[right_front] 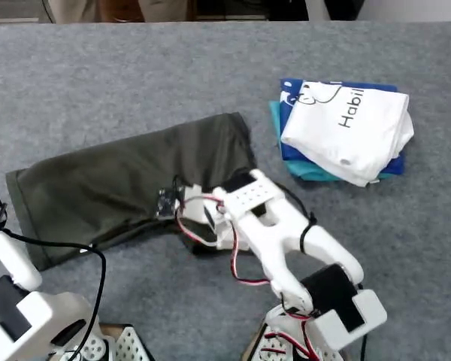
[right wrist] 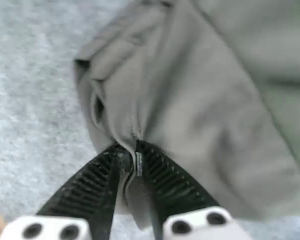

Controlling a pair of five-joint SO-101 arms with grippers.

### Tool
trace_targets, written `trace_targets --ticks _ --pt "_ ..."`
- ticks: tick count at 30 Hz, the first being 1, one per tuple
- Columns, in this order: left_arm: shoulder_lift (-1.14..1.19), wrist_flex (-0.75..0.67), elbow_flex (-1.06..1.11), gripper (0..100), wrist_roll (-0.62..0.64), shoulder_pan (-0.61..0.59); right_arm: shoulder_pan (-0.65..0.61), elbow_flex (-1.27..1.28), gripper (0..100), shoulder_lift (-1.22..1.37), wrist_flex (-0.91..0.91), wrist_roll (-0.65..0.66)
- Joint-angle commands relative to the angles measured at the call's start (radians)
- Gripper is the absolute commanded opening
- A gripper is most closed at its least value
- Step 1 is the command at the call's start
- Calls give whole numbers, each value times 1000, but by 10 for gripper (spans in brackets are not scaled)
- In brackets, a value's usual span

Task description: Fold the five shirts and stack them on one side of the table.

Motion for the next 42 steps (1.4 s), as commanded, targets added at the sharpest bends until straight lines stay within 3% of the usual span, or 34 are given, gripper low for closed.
trace_targets --ticks 1,7,23,29,31,36,42 --pt "-41 -6 -21 20 -2 -8 27 -186 2 -2 106 14" --pt "-41 -9 -21 20 -2 -5 28 -530 2 143 222 91" --pt "-35 -49 -21 23 -2 3 42 -1673 11 981 460 209" --pt "-30 -48 -51 24 -2 5 47 -2048 292 1161 658 204" --pt "-30 -48 -63 24 -2 5 48 -2157 321 1185 707 204" --pt "-30 -48 -69 24 -2 5 71 -2322 256 1176 713 166" --pt "-30 -44 -61 24 -48 5 145 -2275 50 1040 715 14"
